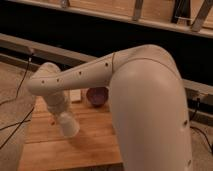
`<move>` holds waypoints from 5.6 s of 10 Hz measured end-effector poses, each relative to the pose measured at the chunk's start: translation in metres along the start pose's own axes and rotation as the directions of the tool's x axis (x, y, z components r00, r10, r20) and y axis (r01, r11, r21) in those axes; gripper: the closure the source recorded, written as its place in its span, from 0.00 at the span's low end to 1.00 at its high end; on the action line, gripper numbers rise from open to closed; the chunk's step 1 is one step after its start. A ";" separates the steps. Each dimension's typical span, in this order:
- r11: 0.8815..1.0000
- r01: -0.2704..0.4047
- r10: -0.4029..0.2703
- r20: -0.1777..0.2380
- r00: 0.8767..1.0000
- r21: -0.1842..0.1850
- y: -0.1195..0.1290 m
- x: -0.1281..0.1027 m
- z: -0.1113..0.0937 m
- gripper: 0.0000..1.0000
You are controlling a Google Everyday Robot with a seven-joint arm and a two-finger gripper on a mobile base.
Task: Place the ceramic cup over the eraser
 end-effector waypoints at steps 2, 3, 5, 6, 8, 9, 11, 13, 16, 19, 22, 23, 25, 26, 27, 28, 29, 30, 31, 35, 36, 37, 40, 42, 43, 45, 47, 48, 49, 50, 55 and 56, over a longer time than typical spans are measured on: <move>0.998 -0.057 0.058 0.020 0.998 -0.002 -0.024 0.010 -0.018 1.00; 0.996 -0.085 0.085 0.026 0.996 -0.002 -0.035 0.017 -0.026 1.00; 0.991 -0.133 0.132 0.031 0.991 0.009 -0.057 0.032 -0.040 1.00; 0.987 -0.157 0.156 0.034 0.987 0.016 -0.067 0.040 -0.046 1.00; 0.976 -0.214 0.213 0.038 0.976 0.035 -0.093 0.058 -0.056 1.00; 0.971 -0.234 0.232 0.041 0.972 0.044 -0.103 0.064 -0.060 1.00; 0.956 -0.286 0.283 0.052 0.958 0.065 -0.129 0.075 -0.070 1.00; 0.939 -0.332 0.327 0.067 0.943 0.088 -0.154 0.085 -0.081 1.00; 0.913 -0.394 0.387 0.074 0.919 0.110 -0.185 0.101 -0.089 1.00; 0.892 -0.441 0.435 0.075 0.897 0.104 -0.204 0.110 -0.087 1.00; 0.860 -0.502 0.497 0.069 0.865 0.089 -0.227 0.127 -0.080 1.00; 0.852 -0.517 0.512 0.067 0.856 0.086 -0.233 0.132 -0.079 1.00; 0.842 -0.534 0.531 0.062 0.845 0.074 -0.240 0.138 -0.073 1.00; 0.843 -0.535 0.531 0.063 0.845 0.064 -0.240 0.138 -0.070 1.00; 0.845 -0.533 0.530 0.061 0.846 0.049 -0.239 0.136 -0.064 1.00; 0.846 -0.533 0.531 0.057 0.846 0.032 -0.238 0.133 -0.057 1.00; 0.847 -0.532 0.530 0.053 0.846 0.022 -0.236 0.130 -0.052 1.00; 0.848 -0.530 0.529 0.047 0.847 0.010 -0.235 0.128 -0.046 1.00; 0.850 -0.527 0.526 0.041 0.849 0.001 -0.233 0.125 -0.040 1.00; 0.852 -0.524 0.523 0.030 0.852 0.003 -0.238 0.124 -0.036 1.00; 0.852 -0.524 0.524 0.025 0.851 0.005 -0.239 0.125 -0.035 1.00; 0.851 -0.525 0.525 0.021 0.851 0.006 -0.240 0.126 -0.035 1.00; 0.846 -0.533 0.533 0.019 0.846 0.006 -0.243 0.127 -0.036 1.00; 0.842 -0.539 0.538 0.020 0.842 0.007 -0.246 0.129 -0.037 1.00; 0.841 -0.541 0.541 0.018 0.841 0.005 -0.247 0.129 -0.036 1.00; 0.837 -0.547 0.547 0.008 0.837 -0.003 -0.247 0.131 -0.030 1.00; 0.835 -0.550 0.550 -0.001 0.835 -0.019 -0.244 0.128 -0.020 1.00; 0.833 -0.552 0.552 -0.008 0.834 -0.033 -0.241 0.125 -0.012 1.00; 0.832 -0.552 0.552 -0.013 0.833 -0.043 -0.239 0.123 -0.007 1.00; 0.832 -0.551 0.551 -0.023 0.834 -0.054 -0.236 0.121 0.002 1.00; 0.844 -0.534 0.527 -0.109 0.843 -0.048 -0.221 0.123 0.053 1.00; 0.846 -0.532 0.524 -0.119 0.843 -0.040 -0.220 0.123 0.058 1.00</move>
